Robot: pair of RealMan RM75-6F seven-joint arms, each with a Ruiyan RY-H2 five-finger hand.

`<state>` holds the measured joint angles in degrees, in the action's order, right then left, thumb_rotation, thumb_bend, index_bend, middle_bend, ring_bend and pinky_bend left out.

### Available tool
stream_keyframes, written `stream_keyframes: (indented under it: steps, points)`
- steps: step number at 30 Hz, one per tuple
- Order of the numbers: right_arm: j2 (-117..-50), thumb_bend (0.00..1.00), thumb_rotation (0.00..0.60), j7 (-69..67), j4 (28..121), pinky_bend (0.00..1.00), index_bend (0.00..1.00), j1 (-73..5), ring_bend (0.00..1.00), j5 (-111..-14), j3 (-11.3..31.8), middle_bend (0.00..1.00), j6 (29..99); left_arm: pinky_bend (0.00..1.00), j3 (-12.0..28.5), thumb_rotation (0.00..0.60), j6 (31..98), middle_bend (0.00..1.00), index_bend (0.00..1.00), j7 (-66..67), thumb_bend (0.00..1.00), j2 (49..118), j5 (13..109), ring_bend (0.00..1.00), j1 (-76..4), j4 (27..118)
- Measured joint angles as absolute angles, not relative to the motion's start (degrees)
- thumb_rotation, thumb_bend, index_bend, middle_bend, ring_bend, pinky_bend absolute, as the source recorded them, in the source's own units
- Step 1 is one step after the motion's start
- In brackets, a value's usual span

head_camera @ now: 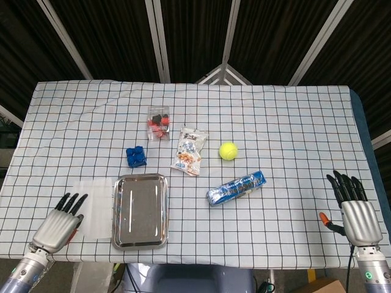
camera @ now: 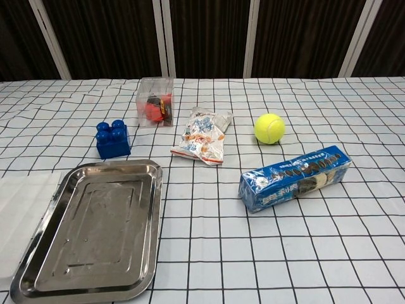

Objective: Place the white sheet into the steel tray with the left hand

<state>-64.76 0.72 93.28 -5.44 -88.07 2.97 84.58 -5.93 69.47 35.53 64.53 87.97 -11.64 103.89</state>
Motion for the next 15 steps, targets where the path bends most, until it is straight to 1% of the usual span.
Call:
stream_keyframes:
  steps: [5,8,11,15]
  points:
    - [-64.8,0.31,0.600,0.8,93.3,0.00,0.00,-5.4,0.00,-88.0,3.0,0.00,84.7,0.00,-3.2,0.600,72.7,0.00,0.58,35.7,0.48,60.9,90.7,0.00,-12.8,111.0]
    - [-64.8,0.31,0.600,0.8,93.3,0.00,0.00,-5.4,0.00,-87.9,3.0,0.00,84.6,0.00,-1.3,0.600,73.3,0.00,0.58,37.1,0.48,59.4,91.8,0.00,-14.0,115.2]
    - [-64.8,0.31,0.600,0.8,93.3,0.00,0.00,-5.4,0.00,-88.0,3.0,0.00,84.6,0.00,0.9,0.600,73.1,0.00,0.58,39.8,0.48,58.9,92.1,0.00,-15.9,118.7]
    - [-64.7,0.31,0.600,0.6,93.2,0.00,0.00,-5.4,0.00,-88.0,3.0,0.00,84.6,0.00,2.7,0.600,71.4,0.00,0.58,44.3,0.48,59.8,91.6,0.00,-18.1,121.8]
